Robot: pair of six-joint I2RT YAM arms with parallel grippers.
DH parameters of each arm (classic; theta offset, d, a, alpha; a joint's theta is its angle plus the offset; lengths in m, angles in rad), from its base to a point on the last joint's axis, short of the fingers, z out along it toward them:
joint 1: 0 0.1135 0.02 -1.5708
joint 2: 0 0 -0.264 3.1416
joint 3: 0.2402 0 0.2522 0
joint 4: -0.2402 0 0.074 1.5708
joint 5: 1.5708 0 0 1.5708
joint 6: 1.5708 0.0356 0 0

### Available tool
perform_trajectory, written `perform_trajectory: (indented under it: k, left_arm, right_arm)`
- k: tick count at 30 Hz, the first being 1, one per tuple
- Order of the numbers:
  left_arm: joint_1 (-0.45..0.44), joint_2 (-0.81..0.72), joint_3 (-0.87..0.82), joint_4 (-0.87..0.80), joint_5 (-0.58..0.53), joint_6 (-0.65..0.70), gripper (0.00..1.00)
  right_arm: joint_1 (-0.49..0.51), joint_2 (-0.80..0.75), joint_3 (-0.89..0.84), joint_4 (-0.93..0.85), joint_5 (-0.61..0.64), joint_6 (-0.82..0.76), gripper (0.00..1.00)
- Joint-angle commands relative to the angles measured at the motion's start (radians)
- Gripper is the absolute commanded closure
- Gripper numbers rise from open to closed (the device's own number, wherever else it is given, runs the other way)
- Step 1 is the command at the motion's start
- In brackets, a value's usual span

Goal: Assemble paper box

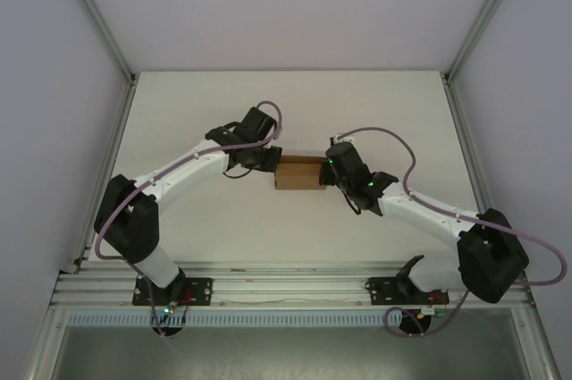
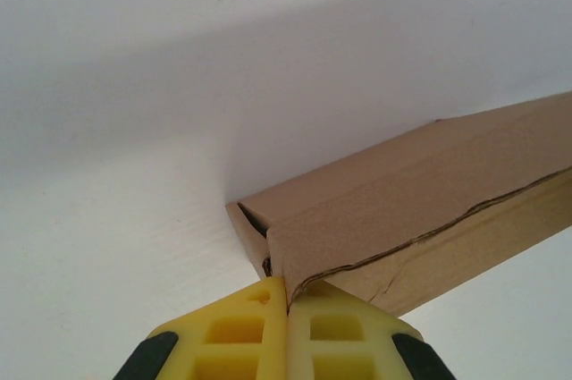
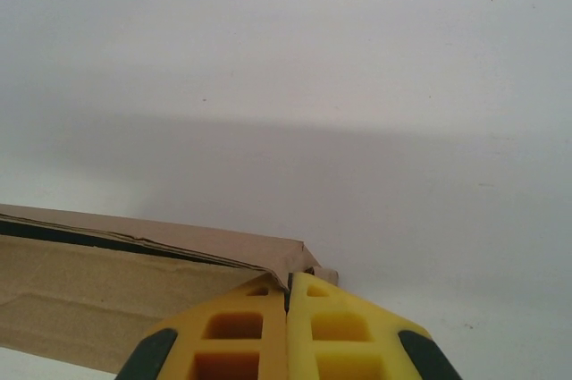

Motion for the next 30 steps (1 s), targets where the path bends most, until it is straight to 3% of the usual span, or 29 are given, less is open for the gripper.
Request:
perform_trajectory:
  k: [1,9,23,30]
  left_arm:
    - [0.013,0.019,0.040,-0.066,0.060,-0.114,1.00]
    - [0.044,0.060,0.038,-0.060,0.177,-0.199,1.00]
    - [-0.051,0.004,-0.200,0.071,-0.104,-0.135,1.00]
    - [-0.082,-0.040,-0.321,0.155,-0.165,-0.150,1.00]
  right_arm:
    - [0.015,0.025,-0.008,-0.105,0.015,0.042,1.00]
    - [0.020,0.030,-0.009,-0.115,0.024,0.061,1.00]
    - [0.028,0.006,-0.098,0.009,0.037,-0.008,1.00]
    - [0.037,0.011,-0.175,0.118,0.009,-0.068,1.00]
